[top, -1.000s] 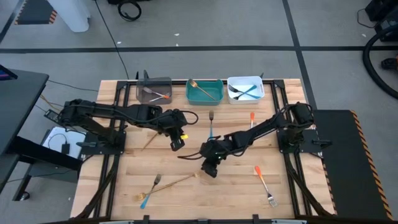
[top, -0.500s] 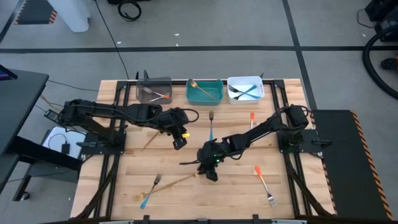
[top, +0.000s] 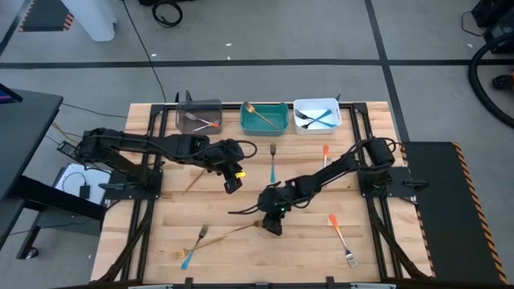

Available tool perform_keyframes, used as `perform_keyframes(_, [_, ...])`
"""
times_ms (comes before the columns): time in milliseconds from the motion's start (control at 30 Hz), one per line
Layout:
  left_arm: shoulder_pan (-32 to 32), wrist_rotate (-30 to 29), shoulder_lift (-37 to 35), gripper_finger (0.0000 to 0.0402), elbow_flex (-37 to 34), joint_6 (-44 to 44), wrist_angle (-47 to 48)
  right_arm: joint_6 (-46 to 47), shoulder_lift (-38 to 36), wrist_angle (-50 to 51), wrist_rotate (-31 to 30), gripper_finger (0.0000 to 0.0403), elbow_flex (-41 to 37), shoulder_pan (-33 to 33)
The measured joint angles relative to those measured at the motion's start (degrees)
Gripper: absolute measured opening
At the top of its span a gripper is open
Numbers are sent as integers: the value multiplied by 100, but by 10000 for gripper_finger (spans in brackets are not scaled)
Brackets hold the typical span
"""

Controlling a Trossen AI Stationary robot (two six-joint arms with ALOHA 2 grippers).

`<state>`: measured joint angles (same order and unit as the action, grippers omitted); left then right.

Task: Sort silverware by color (type)
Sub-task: Put the gold fork into the green bin

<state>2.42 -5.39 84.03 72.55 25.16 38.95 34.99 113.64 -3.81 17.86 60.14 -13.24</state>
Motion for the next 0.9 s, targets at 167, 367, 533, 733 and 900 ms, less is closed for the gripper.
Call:
perform_keyframes(167, [2, -2, 0, 96, 0, 12, 4, 95, -289, 927, -367, 107, -2, 32])
perform_keyframes(367, [44, 0, 0, 96, 0, 16, 81, 84, -751, 2503, -1083, 107, -1, 144])
perform_keyframes(533, [72, 0, 0, 96, 0, 9, 84, 137, -1170, 3493, -1230, 107, -24, 155])
perform_keyframes(733, [72, 0, 0, 96, 0, -18, 151, 371, -1376, 3805, -1078, 107, -19, 125])
perform_keyframes(900, [72, 0, 0, 96, 0, -32, 167, -464, -1652, 3054, -1225, 107, -19, 43])
